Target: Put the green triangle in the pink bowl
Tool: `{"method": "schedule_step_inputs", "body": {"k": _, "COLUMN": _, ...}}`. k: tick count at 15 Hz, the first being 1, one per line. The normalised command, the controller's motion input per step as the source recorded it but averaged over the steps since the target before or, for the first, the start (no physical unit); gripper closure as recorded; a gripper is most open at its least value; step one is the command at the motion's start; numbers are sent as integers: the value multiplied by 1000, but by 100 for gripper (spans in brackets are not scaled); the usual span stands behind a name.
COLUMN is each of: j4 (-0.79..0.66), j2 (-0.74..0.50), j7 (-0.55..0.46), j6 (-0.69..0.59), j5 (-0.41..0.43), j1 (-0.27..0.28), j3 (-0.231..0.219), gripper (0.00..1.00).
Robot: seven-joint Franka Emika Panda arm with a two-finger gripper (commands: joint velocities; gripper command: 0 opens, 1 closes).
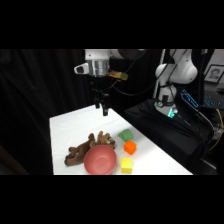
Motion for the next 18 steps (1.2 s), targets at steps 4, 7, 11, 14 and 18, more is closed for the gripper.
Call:
{"method": "schedule_step_inputs", "body": {"k": 4, "j4": -55, "j2": -63, "j7": 53, "j6": 43, "j5": -27, "j1": -18, "j3": 11, "gripper": 0}}
{"method": "schedule_step_inputs", "body": {"k": 7, "j4": -212, "j2": -232, "j7": 112, "j6": 129, "j5": -69, "j1": -35, "j3": -10, "gripper": 0}}
{"method": "schedule_step_inputs", "body": {"k": 11, "j4": -335, "j2": -329, "j7": 101, "j6": 135, "j5": -72, "j1": -39, "j3": -10, "gripper": 0}}
{"method": "schedule_step_inputs", "body": {"k": 14, "j4": -432, "j2": -352, "j7": 119, "j6": 184, "j5": -84, "j1": -16, "j3": 15, "gripper": 0}}
{"method": "schedule_step_inputs", "body": {"k": 18, "j4": -437, "j2": -333, "j7": 161, "j6": 245, "j5": -139, "j1": -13, "j3": 33, "gripper": 0}}
